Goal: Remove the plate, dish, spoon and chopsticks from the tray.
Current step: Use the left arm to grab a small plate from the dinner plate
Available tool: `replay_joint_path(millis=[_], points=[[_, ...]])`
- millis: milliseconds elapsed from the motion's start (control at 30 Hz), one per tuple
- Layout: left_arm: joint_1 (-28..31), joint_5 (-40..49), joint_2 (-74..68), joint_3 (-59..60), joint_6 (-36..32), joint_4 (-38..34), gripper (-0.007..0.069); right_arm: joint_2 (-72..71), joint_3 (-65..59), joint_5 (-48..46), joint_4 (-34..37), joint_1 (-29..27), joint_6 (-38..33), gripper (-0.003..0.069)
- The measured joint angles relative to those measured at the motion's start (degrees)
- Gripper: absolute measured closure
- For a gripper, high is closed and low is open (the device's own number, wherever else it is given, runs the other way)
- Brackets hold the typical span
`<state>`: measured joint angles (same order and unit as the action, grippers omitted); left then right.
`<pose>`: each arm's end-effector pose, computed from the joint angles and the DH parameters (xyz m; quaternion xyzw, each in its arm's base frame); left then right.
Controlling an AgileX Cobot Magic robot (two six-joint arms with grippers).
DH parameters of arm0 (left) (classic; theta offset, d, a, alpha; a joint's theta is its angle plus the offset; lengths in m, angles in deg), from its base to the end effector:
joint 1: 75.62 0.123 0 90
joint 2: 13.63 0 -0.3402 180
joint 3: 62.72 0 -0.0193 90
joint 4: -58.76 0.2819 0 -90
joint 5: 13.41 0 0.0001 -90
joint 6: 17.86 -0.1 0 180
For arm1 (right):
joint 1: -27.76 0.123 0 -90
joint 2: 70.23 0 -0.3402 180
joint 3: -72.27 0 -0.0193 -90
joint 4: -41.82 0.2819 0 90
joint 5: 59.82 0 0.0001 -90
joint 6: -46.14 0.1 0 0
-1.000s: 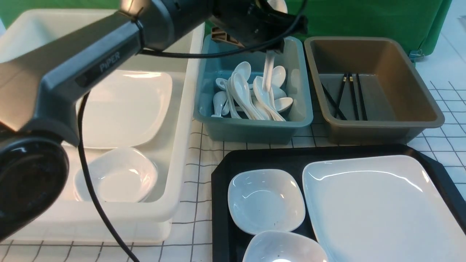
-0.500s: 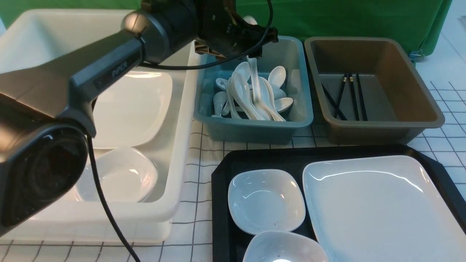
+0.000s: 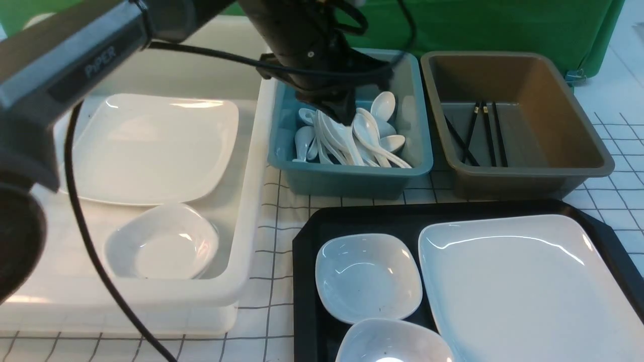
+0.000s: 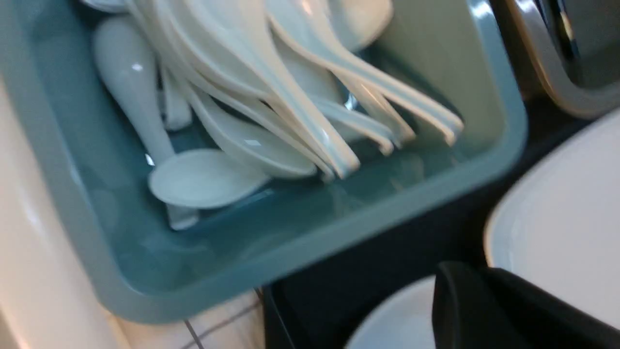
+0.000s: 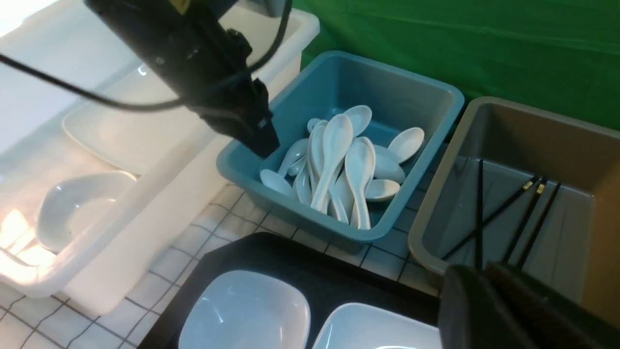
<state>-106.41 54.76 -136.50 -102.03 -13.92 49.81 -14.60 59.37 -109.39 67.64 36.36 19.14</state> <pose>0.4305 -0.2733 0.3725 0.2143 0.9428 -0.1465 0.2093 0.1420 0.0550 0.4848 -0.2205 0.8072 0.1374 0.5301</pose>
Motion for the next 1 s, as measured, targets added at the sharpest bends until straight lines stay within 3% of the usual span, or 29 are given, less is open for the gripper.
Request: replay_joint_path(millis=[133,267,567,633,667,867,1000], points=[[-5.8,0.8,4.3,6.0,-0.6,0.3,0.0624,0.0,0.0,-1.5,0.0,0.0,0.0,0.0608],[-14.4,1.6,9.6,19.4,4.7,4.9,0.0627,0.0,0.0,-4.9,0.1,0.0,0.0,0.0608],[-18.6,-1.5,9.5,34.1,13.0,6.7,0.0567,0.0,-0.4,-18.7,0.0,0.1,-2.1,0.0608],[-18.6,-4.5,8.8,35.6,13.2,6.4,0.048,-0.2,-2.0,-19.7,-0.1,0.4,-2.5,0.0608],[-18.6,-4.5,8.8,35.7,13.2,6.3,0.048,-0.2,-2.0,-19.8,-0.1,0.4,-2.6,0.0608],[-18.6,-6.9,6.2,36.5,13.6,6.2,0.0193,-0.2,-6.7,-20.3,-0.2,1.5,-3.0,0.0608],[-18.6,-9.5,4.0,36.5,13.6,6.1,0.0096,-0.2,-7.0,-20.5,-0.2,1.6,-3.0,0.0608]])
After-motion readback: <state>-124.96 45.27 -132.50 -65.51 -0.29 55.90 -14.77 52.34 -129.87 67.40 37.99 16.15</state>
